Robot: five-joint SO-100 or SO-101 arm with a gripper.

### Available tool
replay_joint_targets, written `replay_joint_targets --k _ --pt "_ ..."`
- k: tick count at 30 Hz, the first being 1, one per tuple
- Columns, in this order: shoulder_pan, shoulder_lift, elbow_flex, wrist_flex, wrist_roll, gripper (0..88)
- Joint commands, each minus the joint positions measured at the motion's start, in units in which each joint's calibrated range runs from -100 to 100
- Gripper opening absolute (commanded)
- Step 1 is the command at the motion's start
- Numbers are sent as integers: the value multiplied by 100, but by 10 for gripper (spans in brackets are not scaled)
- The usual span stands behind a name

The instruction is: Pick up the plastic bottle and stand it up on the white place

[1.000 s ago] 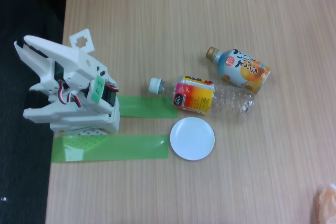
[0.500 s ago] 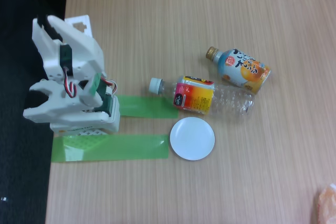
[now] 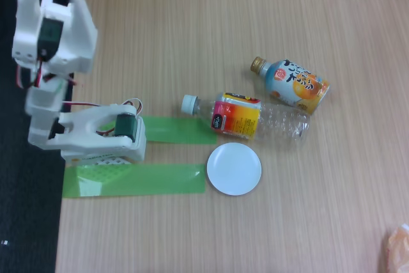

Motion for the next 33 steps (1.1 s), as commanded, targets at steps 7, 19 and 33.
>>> replay_joint_targets --k 7,19,33 --pt "47 1445 -1776 3505 548 368" --pt "40 4511 -5026 6500 1005 372" --pt "40 4519 -5062 6535 1010 369"
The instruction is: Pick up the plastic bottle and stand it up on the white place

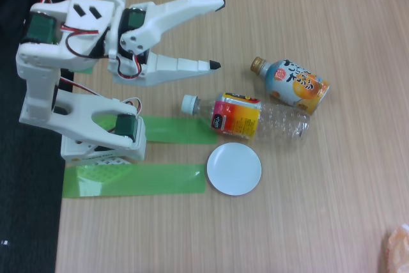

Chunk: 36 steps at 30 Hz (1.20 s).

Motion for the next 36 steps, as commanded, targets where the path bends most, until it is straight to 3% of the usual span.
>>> replay_joint_targets --k 1,36 --pt "32 83 -146 10 16 369" --pt "32 83 -173 482 16 369"
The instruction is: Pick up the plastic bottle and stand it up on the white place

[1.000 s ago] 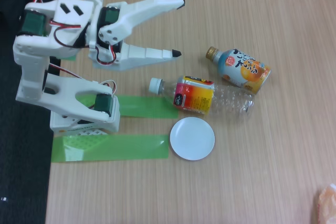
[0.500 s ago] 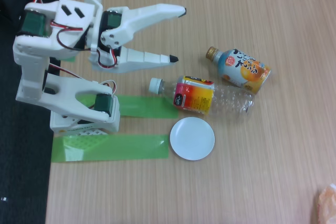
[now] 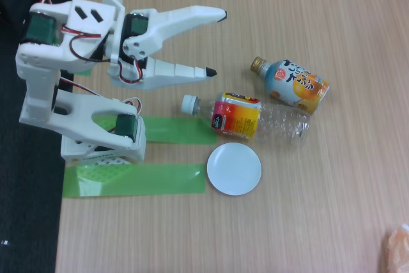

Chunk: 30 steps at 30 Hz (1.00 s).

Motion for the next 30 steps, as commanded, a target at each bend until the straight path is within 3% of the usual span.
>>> replay_joint_targets --k 1,13,23,30 --pt "32 83 -164 -11 16 369" --pt "32 83 -110 15 53 369" --pt "40 83 1167 23 1738 369" --pt "-27 83 2362 32 2047 369"
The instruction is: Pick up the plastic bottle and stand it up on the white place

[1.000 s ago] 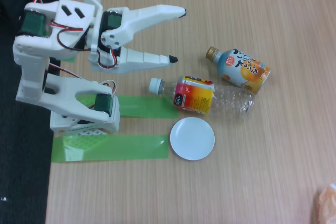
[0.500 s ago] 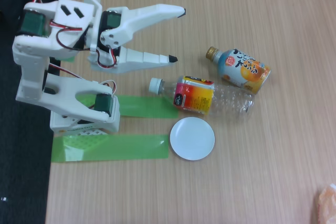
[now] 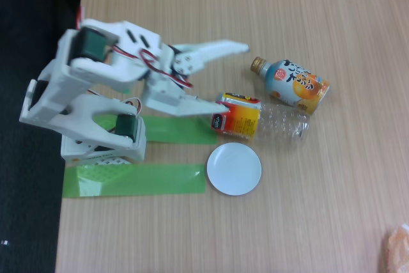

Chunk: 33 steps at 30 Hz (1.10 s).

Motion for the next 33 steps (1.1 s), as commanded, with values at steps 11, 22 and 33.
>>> replay_joint_targets --k 11,22,33 --pt "-723 -1 1125 1448 71 371" --pt "-2405 -1 1940 1440 34 374" --pt "-2901 7 3154 1062 23 370"
